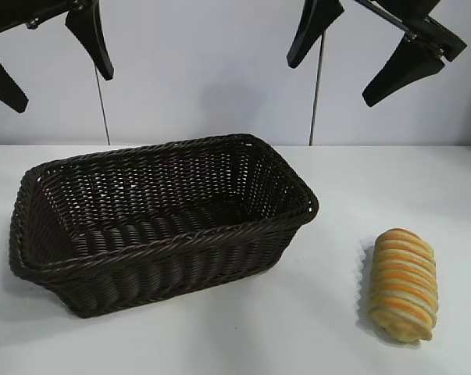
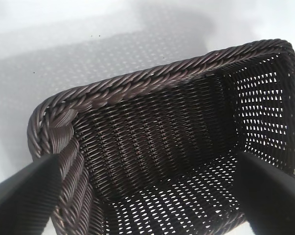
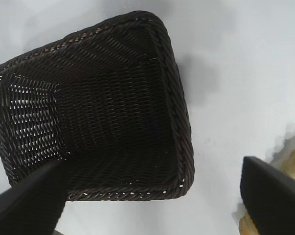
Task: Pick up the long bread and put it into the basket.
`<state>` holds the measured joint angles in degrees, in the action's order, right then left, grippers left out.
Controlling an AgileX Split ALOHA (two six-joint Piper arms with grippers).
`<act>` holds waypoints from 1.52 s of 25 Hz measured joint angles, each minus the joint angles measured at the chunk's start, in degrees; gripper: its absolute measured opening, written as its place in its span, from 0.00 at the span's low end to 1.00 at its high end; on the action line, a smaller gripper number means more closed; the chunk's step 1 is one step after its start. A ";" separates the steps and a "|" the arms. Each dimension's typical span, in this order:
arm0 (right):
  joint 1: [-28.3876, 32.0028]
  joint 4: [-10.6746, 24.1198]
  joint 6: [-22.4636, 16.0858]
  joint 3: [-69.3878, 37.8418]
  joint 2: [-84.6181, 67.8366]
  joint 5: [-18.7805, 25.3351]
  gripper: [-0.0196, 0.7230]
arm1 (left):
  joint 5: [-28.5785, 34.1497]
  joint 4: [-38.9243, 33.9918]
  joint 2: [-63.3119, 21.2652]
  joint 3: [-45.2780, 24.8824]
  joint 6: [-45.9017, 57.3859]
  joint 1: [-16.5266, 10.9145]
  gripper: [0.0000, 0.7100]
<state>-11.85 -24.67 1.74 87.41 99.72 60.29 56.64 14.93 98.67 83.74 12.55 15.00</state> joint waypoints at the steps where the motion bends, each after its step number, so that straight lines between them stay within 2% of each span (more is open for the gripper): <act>1: 0.00 0.00 0.00 0.00 0.00 0.00 0.94 | 0.00 0.00 0.00 0.00 0.00 0.00 0.97; 8: 0.00 0.00 0.00 0.00 0.00 0.00 0.94 | -0.21 0.00 0.00 0.00 0.00 0.00 0.97; 13: 0.00 0.00 0.00 0.00 0.00 0.00 0.94 | -3.53 0.00 0.00 0.00 -0.07 -0.13 0.97; 19: 0.00 0.00 0.00 0.00 0.00 0.00 0.94 | -1.08 -2.15 -0.17 -1.18 1.72 -0.75 0.96; 24: 0.00 0.00 0.00 0.00 0.00 0.00 0.94 | -2.85 -6.34 -2.81 -10.74 6.29 1.19 0.94; 30: 0.00 0.00 0.00 0.00 0.00 0.00 0.94 | -10.16 -7.84 -4.21 -21.75 9.96 2.07 0.94; 38: 0.00 0.00 0.00 0.00 0.00 0.00 0.94 | -17.41 -7.32 2.11 -24.36 10.02 2.07 0.94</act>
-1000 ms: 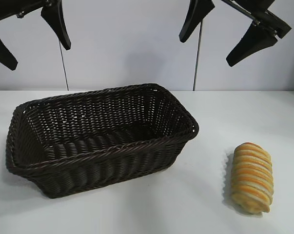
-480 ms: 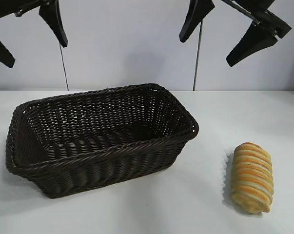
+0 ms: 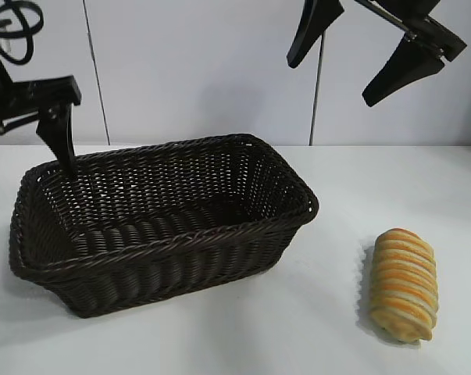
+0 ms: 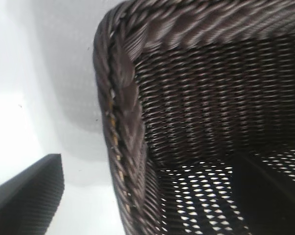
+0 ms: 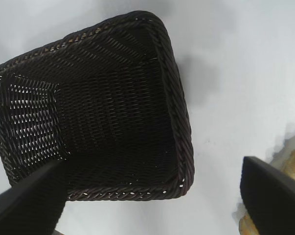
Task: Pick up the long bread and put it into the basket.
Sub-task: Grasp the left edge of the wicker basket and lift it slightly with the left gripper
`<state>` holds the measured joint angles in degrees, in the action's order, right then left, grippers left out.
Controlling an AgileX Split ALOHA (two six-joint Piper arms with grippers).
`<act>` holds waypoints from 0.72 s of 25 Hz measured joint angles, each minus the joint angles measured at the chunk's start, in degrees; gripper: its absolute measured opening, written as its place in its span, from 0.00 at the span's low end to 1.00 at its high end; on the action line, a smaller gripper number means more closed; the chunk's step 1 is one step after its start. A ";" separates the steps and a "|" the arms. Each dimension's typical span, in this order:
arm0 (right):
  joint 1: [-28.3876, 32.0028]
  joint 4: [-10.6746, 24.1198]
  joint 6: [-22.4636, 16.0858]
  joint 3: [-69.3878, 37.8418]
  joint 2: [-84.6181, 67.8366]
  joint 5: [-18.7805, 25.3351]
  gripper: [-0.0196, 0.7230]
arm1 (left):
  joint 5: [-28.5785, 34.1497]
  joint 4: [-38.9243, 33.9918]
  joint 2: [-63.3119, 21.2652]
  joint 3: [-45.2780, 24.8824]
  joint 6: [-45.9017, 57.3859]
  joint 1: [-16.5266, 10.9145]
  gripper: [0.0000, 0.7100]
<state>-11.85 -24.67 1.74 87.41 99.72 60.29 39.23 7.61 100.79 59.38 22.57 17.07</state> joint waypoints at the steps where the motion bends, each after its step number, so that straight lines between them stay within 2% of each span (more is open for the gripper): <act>1: 0.00 0.00 0.00 0.00 0.00 0.00 0.94 | -0.88 0.70 0.38 0.00 -0.19 0.00 0.94; 8: 0.00 0.00 0.05 0.00 0.00 0.00 0.94 | -3.63 6.93 2.98 0.00 -4.19 0.00 0.94; 10: 0.00 0.00 0.05 0.00 0.00 0.00 0.94 | -3.68 7.37 3.39 0.00 -4.55 0.00 0.91; 12: 0.00 0.00 0.05 0.00 0.00 0.00 0.94 | -3.75 7.52 3.45 0.00 -4.68 0.00 0.77; 17: 0.00 0.00 0.05 0.00 0.00 0.07 0.94 | -4.17 7.34 3.45 0.00 -4.73 -0.15 0.20; 18: 0.00 0.00 0.05 0.00 0.00 0.06 0.94 | -4.61 7.67 3.45 0.00 -4.64 -0.15 0.15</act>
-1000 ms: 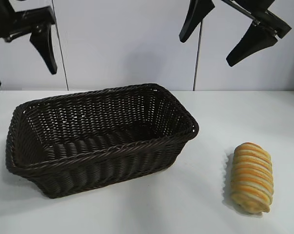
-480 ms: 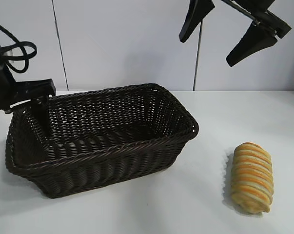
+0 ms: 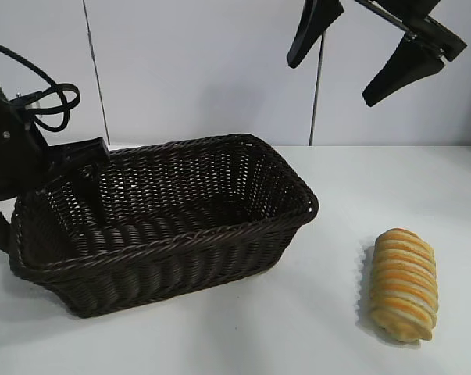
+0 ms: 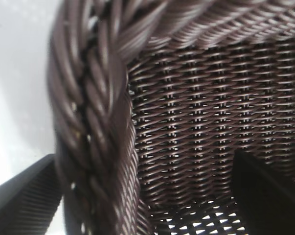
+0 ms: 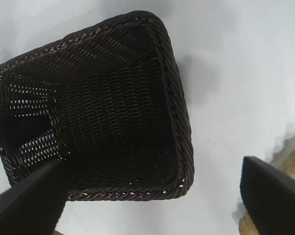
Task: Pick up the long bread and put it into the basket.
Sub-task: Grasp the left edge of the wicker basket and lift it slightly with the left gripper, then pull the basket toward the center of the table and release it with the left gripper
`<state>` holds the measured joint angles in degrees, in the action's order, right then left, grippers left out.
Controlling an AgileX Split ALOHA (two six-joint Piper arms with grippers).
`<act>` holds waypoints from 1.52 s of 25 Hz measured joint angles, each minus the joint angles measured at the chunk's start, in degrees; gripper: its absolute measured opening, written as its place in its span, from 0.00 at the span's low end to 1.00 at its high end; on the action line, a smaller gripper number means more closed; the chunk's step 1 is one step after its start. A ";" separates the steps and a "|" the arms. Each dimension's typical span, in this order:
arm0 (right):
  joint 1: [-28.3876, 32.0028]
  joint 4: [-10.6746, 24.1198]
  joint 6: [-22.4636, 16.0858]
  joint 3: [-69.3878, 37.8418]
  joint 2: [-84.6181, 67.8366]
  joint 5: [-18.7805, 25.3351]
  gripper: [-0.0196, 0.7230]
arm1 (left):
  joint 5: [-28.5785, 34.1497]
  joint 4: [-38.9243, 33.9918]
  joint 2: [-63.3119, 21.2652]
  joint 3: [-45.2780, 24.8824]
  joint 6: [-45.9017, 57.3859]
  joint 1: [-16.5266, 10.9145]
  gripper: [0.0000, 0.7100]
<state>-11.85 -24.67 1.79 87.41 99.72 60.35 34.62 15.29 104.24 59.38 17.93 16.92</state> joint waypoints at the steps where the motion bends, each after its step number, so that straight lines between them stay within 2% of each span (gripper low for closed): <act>1: 0.00 0.00 0.00 0.00 0.00 0.04 0.94 | -0.38 0.14 0.00 0.00 0.05 0.00 0.14; 9: 0.00 0.00 0.39 0.00 0.00 0.11 0.94 | 1.17 0.33 0.00 0.91 -0.54 0.00 0.14; 18: 0.00 0.00 0.45 0.00 0.00 0.12 0.94 | 15.41 -1.14 0.18 13.06 -11.49 0.00 0.14; 21: 0.00 0.00 0.45 0.00 0.00 0.24 0.94 | 17.87 -0.88 0.35 16.46 -14.98 0.00 0.14; 27: 0.00 0.00 0.45 0.00 0.00 0.41 0.94 | 18.50 2.12 3.16 21.05 -16.85 0.00 0.14; 38: 0.00 0.00 0.57 0.00 0.00 0.41 0.94 | 14.53 3.91 11.59 21.34 -16.08 0.00 0.14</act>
<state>-11.85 -24.67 2.36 87.41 99.72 60.76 49.15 19.19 115.83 80.72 1.85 16.92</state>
